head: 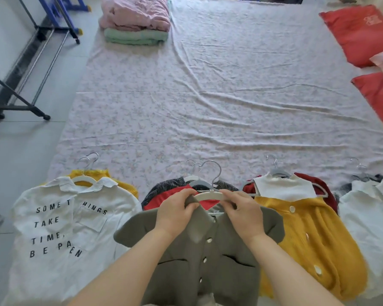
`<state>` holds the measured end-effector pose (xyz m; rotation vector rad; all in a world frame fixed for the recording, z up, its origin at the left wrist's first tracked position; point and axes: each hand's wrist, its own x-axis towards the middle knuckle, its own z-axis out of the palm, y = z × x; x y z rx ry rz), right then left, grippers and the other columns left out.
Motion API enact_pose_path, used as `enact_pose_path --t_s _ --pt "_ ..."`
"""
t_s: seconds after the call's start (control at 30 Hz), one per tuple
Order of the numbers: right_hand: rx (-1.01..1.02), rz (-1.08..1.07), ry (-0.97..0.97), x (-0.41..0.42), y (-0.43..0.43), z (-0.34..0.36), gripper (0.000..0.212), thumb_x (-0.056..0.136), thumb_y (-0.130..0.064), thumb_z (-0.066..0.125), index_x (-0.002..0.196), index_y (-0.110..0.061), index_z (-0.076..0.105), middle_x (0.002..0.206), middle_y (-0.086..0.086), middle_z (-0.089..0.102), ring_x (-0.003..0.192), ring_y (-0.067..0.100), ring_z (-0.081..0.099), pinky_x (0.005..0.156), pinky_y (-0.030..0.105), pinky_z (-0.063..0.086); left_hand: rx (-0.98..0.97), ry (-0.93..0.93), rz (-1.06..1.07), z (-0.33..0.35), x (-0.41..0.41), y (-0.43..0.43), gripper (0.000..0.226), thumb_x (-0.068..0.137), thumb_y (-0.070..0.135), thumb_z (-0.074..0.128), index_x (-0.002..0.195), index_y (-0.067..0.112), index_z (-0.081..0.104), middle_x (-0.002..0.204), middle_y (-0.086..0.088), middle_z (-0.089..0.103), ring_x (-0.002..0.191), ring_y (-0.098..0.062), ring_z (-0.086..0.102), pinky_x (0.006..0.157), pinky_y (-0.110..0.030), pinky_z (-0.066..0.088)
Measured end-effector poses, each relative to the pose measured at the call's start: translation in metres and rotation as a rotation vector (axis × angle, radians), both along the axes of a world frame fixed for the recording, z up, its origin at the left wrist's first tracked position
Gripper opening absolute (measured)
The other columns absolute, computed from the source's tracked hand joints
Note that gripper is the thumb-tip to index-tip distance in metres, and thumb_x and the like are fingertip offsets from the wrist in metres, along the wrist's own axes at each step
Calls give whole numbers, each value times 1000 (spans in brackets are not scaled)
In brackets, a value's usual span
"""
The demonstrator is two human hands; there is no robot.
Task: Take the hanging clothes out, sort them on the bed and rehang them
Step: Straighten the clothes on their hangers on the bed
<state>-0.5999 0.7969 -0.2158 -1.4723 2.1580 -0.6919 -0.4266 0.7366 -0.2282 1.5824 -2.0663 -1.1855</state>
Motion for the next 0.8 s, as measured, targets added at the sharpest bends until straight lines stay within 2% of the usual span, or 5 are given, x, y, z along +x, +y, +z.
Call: enact_pose_path --t_s 0.1,0.27,0.37,0.57,0.8 --pt "83 50 21 -9 -34 -23 29 86 -18 63 114 -25 66 100 -2 68 93 21 61 79 37 48 45 -112 40 -18 -6 -24 46 87 22 59 132 23 47 128 4 55 119 -15 49 97 -29 38" --pt "412 158 -17 -18 -78 -62 42 90 -15 53 131 -22 50 133 0 52 122 19 47 103 34 36 137 -281 85 -45 0 -41 56 87 25 59 138 20 38 138 0 45 129 -19 38 105 -34 32" --pt "474 234 -25 -11 -79 -75 41 90 -19 54 131 -23 50 133 -3 52 124 16 46 102 32 36 211 -362 88 -55 14 -35 55 89 27 56 139 19 35 142 -2 39 132 -17 33 108 -33 28" --pt "613 358 -12 10 -60 -86 43 91 -25 53 133 -24 47 129 -2 51 119 15 49 98 31 39 245 -384 188 -51 38 -22 52 90 25 54 139 19 37 139 0 41 129 -17 36 105 -31 30" --pt "557 441 16 47 -72 -71 41 91 -27 53 132 -23 47 132 -2 49 122 16 46 99 31 38 205 -406 248 -28 77 -20 47 89 25 53 135 23 42 135 1 44 126 -17 39 102 -33 33"
